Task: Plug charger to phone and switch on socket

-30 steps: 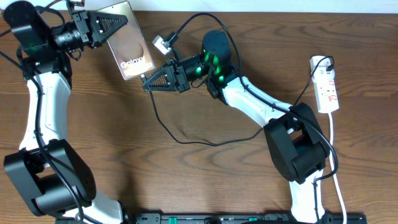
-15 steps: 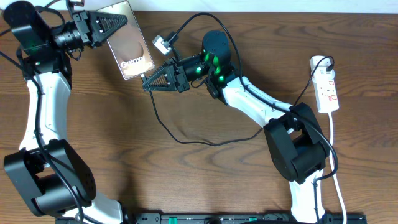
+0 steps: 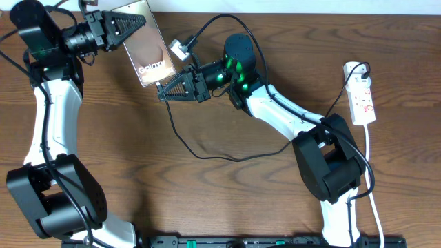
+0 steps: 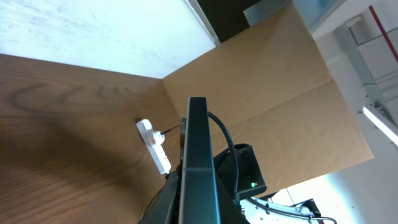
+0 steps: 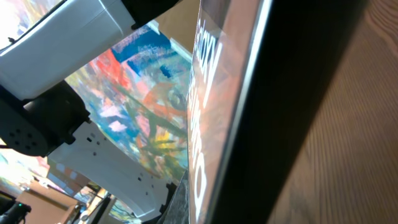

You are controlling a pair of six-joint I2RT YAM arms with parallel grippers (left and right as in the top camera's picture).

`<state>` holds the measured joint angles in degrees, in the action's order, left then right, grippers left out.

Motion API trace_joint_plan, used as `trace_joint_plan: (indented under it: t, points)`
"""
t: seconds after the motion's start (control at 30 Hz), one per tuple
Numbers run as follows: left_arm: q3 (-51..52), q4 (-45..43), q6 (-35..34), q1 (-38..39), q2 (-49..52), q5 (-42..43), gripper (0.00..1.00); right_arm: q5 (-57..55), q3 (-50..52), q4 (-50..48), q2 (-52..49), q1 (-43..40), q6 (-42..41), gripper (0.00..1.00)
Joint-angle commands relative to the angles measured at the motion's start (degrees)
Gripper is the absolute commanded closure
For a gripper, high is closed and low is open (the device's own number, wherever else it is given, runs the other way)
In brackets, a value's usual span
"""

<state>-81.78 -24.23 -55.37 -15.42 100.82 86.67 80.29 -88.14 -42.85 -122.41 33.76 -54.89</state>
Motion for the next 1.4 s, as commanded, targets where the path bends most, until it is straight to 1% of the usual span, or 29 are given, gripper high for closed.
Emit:
trace_joint_plan:
  t: [0.0, 1.37]
  points:
    - [-0.94, -0.33, 0.96, 0.33, -1.36, 1.38, 0.93, -1.92, -0.59, -0.22, -0.09, -0.31, -0.39, 0.99]
    - [-0.94, -0.33, 1.38, -0.52, -1.36, 2.25, 0.93, -1.25, -0.59, -0.22, -0.09, -1.57, -0.37, 0.99]
